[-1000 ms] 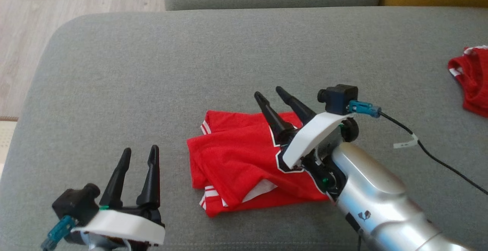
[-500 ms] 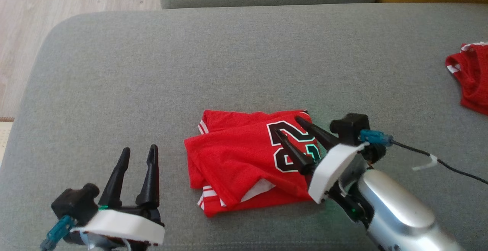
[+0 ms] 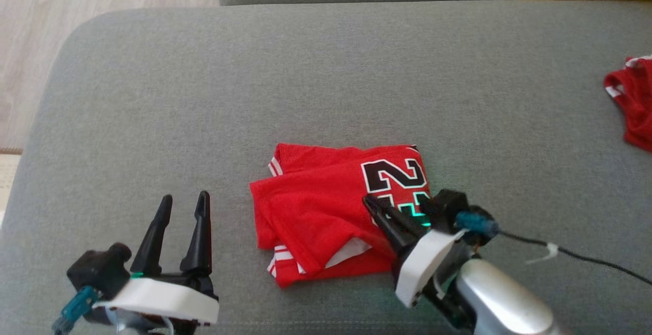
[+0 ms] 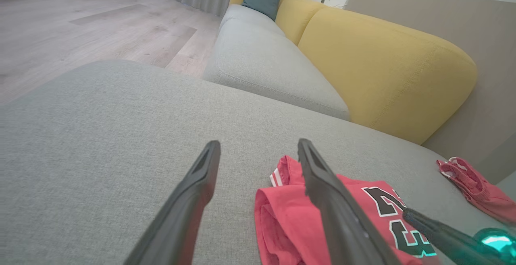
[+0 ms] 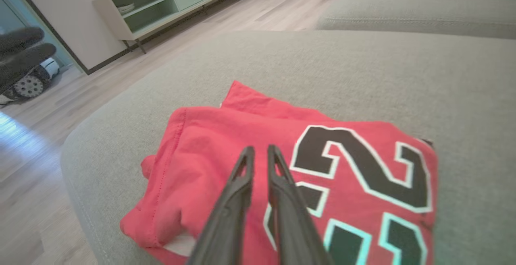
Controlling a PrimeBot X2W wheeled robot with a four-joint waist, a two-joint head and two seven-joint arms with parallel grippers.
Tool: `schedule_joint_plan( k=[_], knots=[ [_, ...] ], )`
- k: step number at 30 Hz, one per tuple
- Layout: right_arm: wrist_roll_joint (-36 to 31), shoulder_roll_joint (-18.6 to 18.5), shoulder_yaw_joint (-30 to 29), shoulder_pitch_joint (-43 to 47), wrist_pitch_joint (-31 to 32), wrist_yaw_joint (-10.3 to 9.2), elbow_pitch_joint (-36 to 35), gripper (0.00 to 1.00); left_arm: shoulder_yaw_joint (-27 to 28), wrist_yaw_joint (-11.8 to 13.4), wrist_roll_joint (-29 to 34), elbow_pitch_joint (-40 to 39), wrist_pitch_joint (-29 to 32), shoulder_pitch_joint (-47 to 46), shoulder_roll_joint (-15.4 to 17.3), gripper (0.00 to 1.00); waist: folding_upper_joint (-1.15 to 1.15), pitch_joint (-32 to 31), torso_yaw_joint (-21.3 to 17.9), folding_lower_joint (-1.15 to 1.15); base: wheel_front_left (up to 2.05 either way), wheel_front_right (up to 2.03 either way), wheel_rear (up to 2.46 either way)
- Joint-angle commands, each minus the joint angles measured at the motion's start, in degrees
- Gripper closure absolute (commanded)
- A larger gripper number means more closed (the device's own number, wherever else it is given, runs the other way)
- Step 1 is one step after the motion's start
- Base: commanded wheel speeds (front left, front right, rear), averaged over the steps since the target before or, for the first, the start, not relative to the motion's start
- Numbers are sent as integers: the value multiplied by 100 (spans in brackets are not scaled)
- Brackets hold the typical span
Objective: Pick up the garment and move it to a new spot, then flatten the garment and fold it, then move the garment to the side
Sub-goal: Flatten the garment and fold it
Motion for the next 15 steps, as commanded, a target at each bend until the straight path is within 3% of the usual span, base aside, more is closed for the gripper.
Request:
schedule_joint_plan(
  k=[1, 7, 15],
  knots=[
    [-35, 95, 81, -41, -102, 37, -100, 100, 202, -5, 62, -169, -64, -318, 84, 0, 0, 8, 38, 0, 0, 0, 0],
    [-11, 205, 649, -109, -329, 37, 509, 100, 212, 9, 60, -174, -61, -319, 103, 0, 0, 18, 194, 0, 0, 0, 0],
    [267, 151, 1293, -195, -501, 37, 811, 100, 238, 18, 44, -202, -63, -300, 121, 0, 0, 51, 290, 0, 0, 0, 0]
  ],
)
